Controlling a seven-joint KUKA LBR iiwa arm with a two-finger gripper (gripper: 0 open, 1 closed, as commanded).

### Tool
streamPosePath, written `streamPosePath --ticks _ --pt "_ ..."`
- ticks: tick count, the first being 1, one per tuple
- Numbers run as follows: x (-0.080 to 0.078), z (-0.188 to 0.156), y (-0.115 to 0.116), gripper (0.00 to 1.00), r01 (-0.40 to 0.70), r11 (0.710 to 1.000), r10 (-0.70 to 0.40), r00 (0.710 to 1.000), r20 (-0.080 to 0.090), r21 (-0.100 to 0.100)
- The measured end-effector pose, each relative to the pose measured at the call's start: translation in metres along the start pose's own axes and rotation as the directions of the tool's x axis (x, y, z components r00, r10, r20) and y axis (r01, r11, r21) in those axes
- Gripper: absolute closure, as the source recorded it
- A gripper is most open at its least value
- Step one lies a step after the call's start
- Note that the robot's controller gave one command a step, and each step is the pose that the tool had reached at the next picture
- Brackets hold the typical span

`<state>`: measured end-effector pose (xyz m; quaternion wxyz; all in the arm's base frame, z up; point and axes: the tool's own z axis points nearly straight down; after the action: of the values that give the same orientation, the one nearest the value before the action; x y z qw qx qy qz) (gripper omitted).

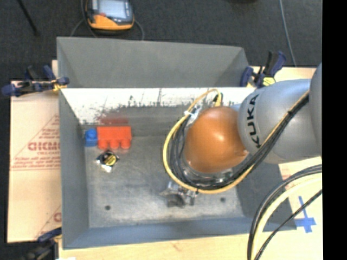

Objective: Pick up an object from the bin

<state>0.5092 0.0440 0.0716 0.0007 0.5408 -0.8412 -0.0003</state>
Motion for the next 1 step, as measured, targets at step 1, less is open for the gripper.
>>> streamPosePath --ticks 1 --pt "0.0039 -0.0008 0.0062 1.00 0.005 1.000 -0.005 1.000 0.006 0.007"
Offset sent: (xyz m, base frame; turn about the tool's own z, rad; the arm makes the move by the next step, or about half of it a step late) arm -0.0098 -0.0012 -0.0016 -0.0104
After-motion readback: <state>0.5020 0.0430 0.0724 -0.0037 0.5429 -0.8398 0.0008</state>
